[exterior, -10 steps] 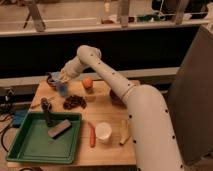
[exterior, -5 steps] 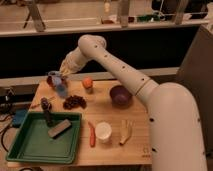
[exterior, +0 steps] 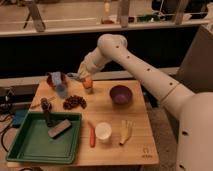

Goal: Place towel in table surface

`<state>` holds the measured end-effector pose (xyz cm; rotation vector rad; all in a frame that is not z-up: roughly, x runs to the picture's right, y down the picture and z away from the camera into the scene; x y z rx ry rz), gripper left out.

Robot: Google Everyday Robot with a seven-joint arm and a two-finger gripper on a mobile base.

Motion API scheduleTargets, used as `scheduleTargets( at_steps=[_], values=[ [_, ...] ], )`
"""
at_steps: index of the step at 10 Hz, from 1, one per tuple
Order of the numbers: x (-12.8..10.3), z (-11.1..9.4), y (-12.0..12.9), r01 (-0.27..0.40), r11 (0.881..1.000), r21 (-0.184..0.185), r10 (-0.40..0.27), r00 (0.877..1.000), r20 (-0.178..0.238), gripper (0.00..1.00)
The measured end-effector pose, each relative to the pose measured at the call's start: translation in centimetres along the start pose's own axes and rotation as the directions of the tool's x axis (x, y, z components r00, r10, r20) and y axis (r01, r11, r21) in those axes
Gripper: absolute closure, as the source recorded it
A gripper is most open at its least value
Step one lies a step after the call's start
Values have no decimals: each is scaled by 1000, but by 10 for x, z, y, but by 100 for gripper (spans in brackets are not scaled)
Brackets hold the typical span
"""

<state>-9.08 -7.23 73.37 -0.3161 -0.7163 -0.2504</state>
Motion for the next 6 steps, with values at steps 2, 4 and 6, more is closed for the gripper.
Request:
scheduleTargets(
  at_steps=[2, 4, 6],
  values=[
    [32, -25, 32, -55, 993, -100, 43, 992, -119, 96],
    [70, -43, 65, -147, 960, -240, 70, 951, -300, 75],
    [99, -40, 87, -237, 906, -351, 70, 901, -429, 57]
  ],
)
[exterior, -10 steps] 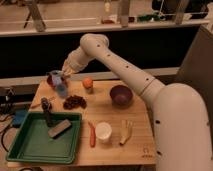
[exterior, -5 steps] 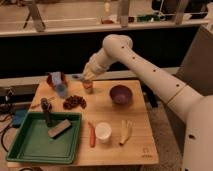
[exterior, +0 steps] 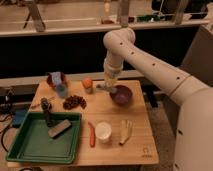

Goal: Place towel in table surface

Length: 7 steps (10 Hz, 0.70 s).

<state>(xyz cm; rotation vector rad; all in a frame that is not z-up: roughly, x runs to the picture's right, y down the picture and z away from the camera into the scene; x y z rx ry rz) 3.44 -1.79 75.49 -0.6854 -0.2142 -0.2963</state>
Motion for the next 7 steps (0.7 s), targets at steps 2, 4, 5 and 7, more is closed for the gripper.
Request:
scheduleTargets(
  at_steps=[2, 4, 5, 7],
  values=[
    [18, 23, 10, -31, 996, -86, 27, 999, -45, 37],
    [24, 40, 17, -33, 991, -131, 28, 999, -36, 21],
    [17, 43, 16, -14, 991, -130, 12, 1000, -15, 20],
    [-1, 48, 11, 29, 992, -124, -25, 999, 33, 20]
  ],
)
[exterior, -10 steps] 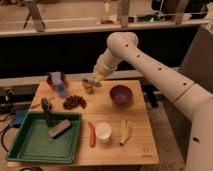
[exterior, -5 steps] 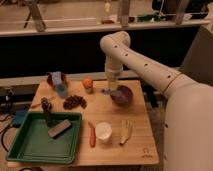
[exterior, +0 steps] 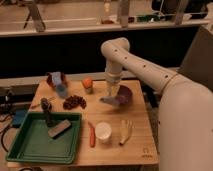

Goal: Place towel in table surface

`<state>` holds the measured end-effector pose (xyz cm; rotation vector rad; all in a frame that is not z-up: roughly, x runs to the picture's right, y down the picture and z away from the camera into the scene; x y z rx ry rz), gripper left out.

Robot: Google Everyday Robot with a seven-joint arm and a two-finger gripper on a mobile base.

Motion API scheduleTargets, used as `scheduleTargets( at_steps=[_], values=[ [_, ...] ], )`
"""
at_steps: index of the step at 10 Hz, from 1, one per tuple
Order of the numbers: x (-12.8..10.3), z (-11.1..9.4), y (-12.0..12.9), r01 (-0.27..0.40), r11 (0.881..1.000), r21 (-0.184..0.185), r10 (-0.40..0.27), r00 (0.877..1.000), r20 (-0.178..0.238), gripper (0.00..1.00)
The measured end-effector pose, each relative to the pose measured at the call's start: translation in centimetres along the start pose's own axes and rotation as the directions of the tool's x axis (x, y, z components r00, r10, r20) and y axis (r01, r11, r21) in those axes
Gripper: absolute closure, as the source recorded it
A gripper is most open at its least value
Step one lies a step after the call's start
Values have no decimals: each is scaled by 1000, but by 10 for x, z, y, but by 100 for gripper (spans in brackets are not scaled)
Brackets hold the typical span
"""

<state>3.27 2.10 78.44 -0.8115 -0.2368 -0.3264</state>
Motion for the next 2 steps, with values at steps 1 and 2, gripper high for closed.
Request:
scheduleTargets(
  at_steps=[1, 2],
  values=[
    [-9, 1, -4, 23, 1000, 2, -23, 999, 22, 20],
    [-18, 2, -8, 46, 999, 8, -46, 998, 43, 20]
  ],
)
